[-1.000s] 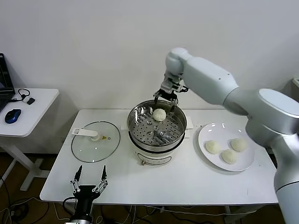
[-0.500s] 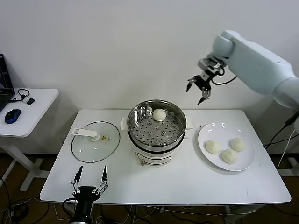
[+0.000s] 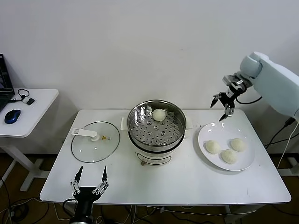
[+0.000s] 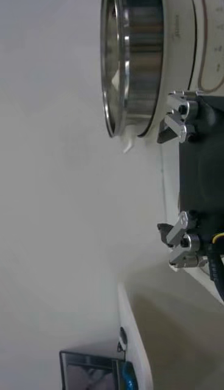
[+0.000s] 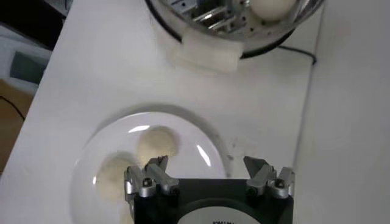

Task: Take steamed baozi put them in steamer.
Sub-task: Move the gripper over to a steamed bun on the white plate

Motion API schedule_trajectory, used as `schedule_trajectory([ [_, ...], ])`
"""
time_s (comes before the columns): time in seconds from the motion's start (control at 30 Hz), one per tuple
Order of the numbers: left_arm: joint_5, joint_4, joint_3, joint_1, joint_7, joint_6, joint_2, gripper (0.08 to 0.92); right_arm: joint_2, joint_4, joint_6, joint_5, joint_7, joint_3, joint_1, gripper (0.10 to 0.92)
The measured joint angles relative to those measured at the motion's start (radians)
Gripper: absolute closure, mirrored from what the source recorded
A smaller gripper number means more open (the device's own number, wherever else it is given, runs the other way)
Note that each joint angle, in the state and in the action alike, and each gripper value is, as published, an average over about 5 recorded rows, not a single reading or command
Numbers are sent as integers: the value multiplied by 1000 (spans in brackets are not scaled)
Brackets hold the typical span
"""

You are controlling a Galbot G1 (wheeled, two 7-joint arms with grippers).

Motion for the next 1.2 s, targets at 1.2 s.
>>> schedule_trajectory([
  [1.2, -11, 27, -1, 4, 1, -7, 1, 177, 62, -76, 0, -283, 82, 269, -312, 203],
])
